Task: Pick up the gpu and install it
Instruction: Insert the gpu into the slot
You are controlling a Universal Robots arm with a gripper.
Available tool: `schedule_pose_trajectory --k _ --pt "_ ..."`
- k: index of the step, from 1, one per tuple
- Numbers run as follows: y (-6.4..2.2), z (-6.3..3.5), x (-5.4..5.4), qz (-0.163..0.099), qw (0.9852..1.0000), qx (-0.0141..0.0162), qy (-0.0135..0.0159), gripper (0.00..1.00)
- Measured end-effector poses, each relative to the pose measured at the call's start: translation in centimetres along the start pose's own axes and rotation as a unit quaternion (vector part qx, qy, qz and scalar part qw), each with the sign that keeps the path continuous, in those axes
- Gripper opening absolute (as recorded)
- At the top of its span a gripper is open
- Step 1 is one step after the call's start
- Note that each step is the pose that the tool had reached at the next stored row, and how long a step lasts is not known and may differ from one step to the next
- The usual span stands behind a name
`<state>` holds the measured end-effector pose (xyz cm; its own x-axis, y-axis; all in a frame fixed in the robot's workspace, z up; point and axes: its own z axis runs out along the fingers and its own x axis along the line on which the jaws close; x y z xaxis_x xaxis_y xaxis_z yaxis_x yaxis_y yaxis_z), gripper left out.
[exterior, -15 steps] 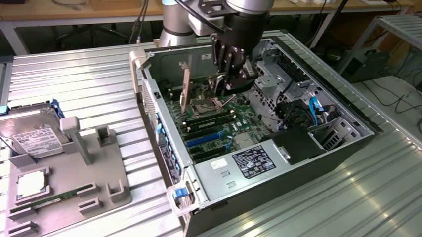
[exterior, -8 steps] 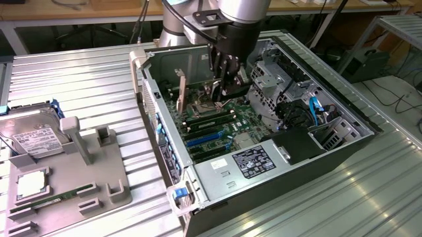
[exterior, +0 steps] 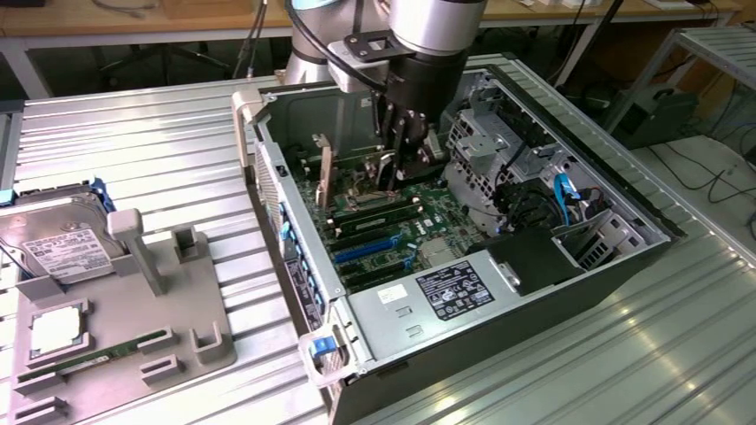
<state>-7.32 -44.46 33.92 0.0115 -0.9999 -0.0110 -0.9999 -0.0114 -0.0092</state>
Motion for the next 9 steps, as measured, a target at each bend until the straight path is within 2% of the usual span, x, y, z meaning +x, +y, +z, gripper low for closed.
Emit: schedule_pose_trajectory --k 7,9 --pt "0.22 1.21 0.2 0.000 1.0000 -0.0003 0.0000 0.28" --pt "0.28 1.89 0.2 0.000 1.0000 -0.0006 0.0000 0.28"
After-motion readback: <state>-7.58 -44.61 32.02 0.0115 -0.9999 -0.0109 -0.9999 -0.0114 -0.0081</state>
